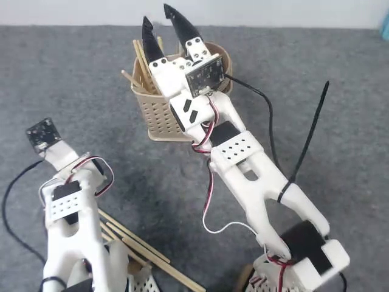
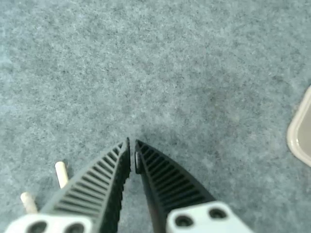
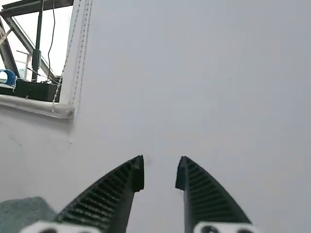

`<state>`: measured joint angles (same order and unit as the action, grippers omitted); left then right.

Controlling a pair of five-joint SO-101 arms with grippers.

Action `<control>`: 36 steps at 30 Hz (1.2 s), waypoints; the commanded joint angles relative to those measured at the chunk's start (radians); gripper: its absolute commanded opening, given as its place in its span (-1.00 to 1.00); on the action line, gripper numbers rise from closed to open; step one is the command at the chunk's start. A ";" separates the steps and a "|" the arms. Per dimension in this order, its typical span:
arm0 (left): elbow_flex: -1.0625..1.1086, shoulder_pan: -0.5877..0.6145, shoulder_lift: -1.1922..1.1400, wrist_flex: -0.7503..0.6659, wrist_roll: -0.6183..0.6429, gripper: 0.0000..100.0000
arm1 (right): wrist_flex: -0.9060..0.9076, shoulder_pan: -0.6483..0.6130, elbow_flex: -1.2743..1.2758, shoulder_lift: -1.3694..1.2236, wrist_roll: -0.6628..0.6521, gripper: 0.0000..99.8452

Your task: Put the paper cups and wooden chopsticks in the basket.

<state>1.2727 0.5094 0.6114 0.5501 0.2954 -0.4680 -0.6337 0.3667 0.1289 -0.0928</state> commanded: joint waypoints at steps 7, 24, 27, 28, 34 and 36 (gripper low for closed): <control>-0.038 -0.011 -0.002 -0.026 -0.002 -0.97 | 0.481 0.013 0.379 0.665 0.098 -0.86; -0.033 -0.006 -0.002 -0.023 -0.002 -0.97 | 1.340 0.007 0.755 1.001 0.313 -0.87; -0.033 -0.003 -0.002 -0.021 -0.002 -0.97 | 1.357 0.010 0.855 1.001 0.313 -0.87; -0.033 0.005 -0.002 -0.021 -0.002 -0.97 | 1.354 0.012 0.890 1.001 0.313 -0.90; -0.044 0.084 0.000 0.006 0.006 -0.97 | 1.233 0.013 1.097 1.001 0.315 -0.99; -0.079 0.112 0.000 0.075 0.003 -0.97 | 1.124 0.013 1.183 1.001 0.315 -0.98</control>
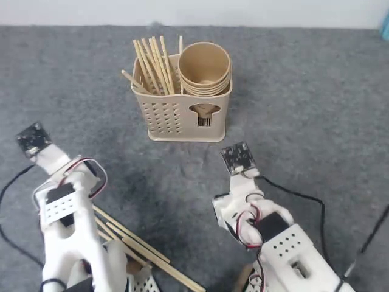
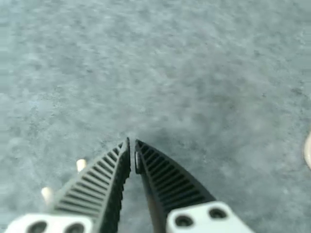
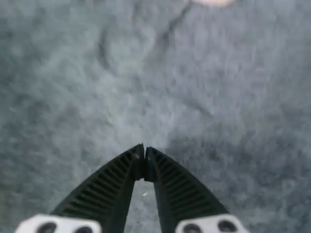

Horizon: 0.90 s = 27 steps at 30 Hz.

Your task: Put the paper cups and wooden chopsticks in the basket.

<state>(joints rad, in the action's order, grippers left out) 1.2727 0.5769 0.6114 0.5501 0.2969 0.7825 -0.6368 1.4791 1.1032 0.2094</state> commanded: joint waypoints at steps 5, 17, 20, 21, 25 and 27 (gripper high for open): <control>-0.216 0.152 -0.009 0.367 -0.026 -0.95 | -0.255 0.016 0.130 0.027 0.008 -0.98; -0.272 0.216 -0.012 0.600 -0.098 -0.68 | -0.228 0.016 0.130 0.027 0.006 -0.98; -0.271 0.216 -0.012 0.575 -0.097 -0.71 | -0.226 0.016 0.130 0.027 0.006 -0.98; -0.271 0.216 -0.014 0.562 -0.097 -0.71 | -0.220 0.016 0.130 0.027 0.006 -0.98; -0.263 0.218 -0.087 0.505 -0.095 -0.71 | -0.216 0.015 0.130 0.027 0.006 -0.98; -0.277 0.218 -0.166 0.489 -0.095 -0.71 | -0.216 0.015 0.130 0.027 0.006 -0.98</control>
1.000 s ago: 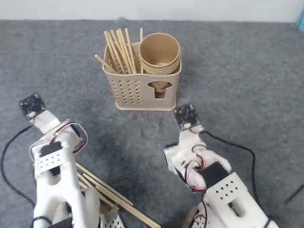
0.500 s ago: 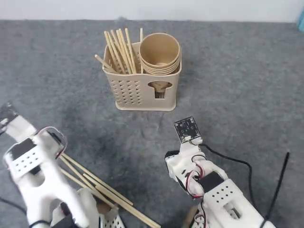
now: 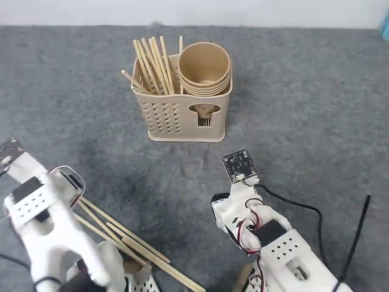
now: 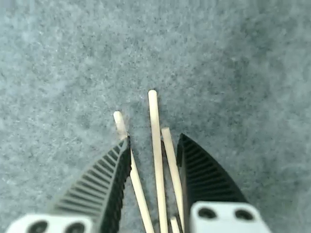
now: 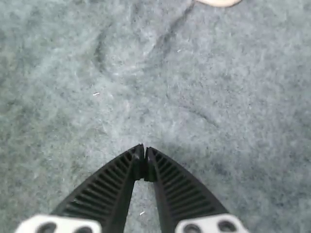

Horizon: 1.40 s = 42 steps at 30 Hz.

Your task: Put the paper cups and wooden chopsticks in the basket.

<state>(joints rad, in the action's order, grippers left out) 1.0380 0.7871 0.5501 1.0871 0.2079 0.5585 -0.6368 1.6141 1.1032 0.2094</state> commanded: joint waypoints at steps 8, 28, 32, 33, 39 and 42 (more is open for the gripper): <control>-0.202 0.011 -0.367 -0.071 -0.005 -0.70 | 0.002 0.016 -0.005 0.027 0.005 -0.98; -0.332 0.052 -0.568 -0.068 0.049 -0.96 | -0.001 0.016 -0.005 0.027 0.005 -0.98; -0.335 0.005 -0.569 -0.018 -0.005 -0.96 | -0.001 0.016 -0.005 0.027 0.005 -0.98; -0.337 0.000 -0.569 -0.009 -0.006 -0.96 | -0.001 0.016 -0.005 0.027 0.005 -0.98; -0.340 -0.005 -0.569 -0.008 -0.011 -0.96 | -0.001 0.016 -0.005 0.027 0.003 -0.98; -0.341 -0.005 -0.569 -0.003 -0.012 -0.85 | -0.001 0.016 -0.005 0.027 0.003 -0.98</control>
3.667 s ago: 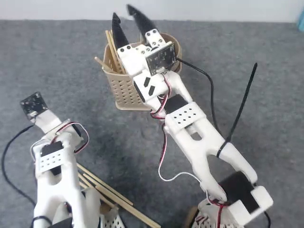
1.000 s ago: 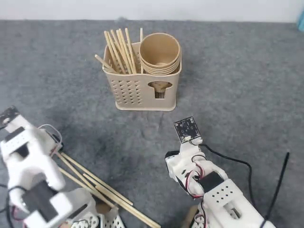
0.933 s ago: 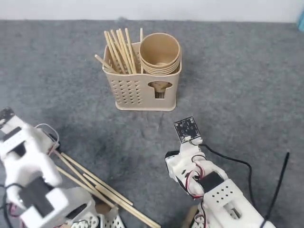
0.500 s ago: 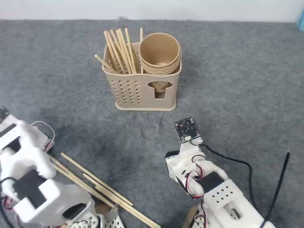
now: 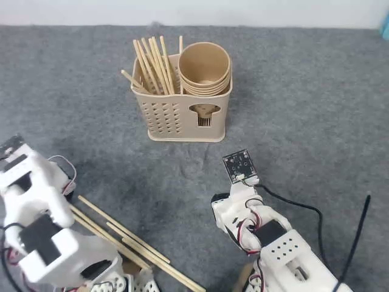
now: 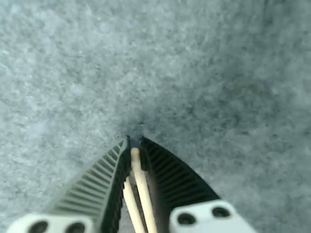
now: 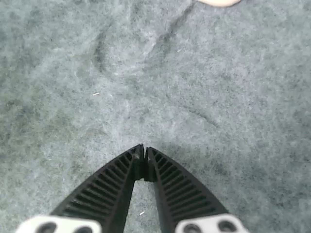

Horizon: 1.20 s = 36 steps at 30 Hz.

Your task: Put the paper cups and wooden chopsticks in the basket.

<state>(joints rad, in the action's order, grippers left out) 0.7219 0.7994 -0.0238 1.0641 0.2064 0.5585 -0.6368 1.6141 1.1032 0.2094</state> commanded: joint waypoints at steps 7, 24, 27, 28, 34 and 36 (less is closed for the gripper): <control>-0.016 -0.011 0.005 0.095 -0.006 -0.57 | -0.001 0.016 -0.005 0.027 0.003 -0.98; -0.084 -0.012 0.006 0.114 -0.011 -0.98 | -0.001 0.018 -0.005 0.027 0.003 -0.98; -0.214 -0.014 0.006 0.190 -0.011 -0.98 | -0.001 0.025 -0.005 0.027 0.003 -0.98; -0.257 -0.014 0.006 0.210 -0.011 -0.98 | -0.001 0.036 -0.006 0.027 0.003 -0.98; -0.522 -0.017 0.006 0.331 -0.011 -0.98 | -0.001 0.064 -0.018 0.027 0.003 -0.98; -0.598 -0.017 0.006 0.361 -0.011 -0.98 | -0.001 0.064 -0.018 0.027 0.003 -0.98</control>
<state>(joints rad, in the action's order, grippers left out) 0.2923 0.7917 -0.0253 1.3602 0.2033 0.5585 -0.5861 1.6141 1.1032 0.2094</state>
